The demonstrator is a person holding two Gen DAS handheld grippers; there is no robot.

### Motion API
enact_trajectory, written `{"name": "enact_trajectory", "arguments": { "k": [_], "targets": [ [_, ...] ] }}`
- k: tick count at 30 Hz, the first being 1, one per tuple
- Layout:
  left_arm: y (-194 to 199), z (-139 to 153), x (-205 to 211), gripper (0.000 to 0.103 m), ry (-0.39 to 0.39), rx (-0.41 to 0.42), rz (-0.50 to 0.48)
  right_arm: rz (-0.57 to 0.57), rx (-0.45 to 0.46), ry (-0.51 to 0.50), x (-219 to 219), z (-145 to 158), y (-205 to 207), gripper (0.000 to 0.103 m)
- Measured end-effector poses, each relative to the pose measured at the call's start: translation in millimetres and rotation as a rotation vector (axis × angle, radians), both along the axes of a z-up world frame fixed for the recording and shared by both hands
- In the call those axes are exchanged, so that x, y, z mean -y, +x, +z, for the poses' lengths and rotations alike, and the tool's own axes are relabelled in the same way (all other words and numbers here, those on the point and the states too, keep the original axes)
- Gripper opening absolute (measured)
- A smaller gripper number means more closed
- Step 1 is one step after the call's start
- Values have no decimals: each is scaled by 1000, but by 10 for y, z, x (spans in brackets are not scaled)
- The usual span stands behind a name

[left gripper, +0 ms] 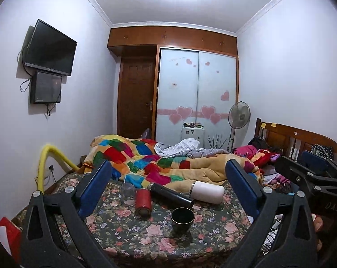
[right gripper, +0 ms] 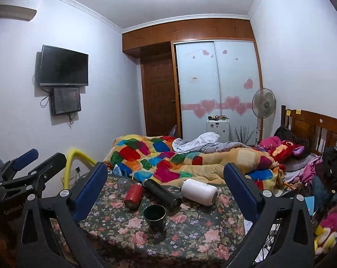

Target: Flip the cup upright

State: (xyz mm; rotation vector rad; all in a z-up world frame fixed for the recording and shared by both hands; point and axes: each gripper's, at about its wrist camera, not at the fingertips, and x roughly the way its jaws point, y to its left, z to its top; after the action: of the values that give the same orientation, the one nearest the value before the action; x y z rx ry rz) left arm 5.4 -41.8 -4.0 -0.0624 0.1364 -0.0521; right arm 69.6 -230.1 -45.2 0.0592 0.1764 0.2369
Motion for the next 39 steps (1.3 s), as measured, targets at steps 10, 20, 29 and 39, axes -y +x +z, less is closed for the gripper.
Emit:
{"name": "enact_trajectory", "arguments": {
  "k": [10, 20, 29, 39],
  "targets": [
    [63, -55, 30, 102, 5, -20, 1, 4, -9, -4, 19, -29, -79, 103],
    [103, -90, 83, 102, 22, -30, 8, 6, -31, -10, 46, -35, -45, 103],
    [133, -104, 99, 102, 25, -37, 6, 7, -37, -11, 58, -35, -58, 103],
    [140, -116, 120, 103, 32, -36, 2, 7, -44, -8, 59, -47, -56, 103]
  ]
}}
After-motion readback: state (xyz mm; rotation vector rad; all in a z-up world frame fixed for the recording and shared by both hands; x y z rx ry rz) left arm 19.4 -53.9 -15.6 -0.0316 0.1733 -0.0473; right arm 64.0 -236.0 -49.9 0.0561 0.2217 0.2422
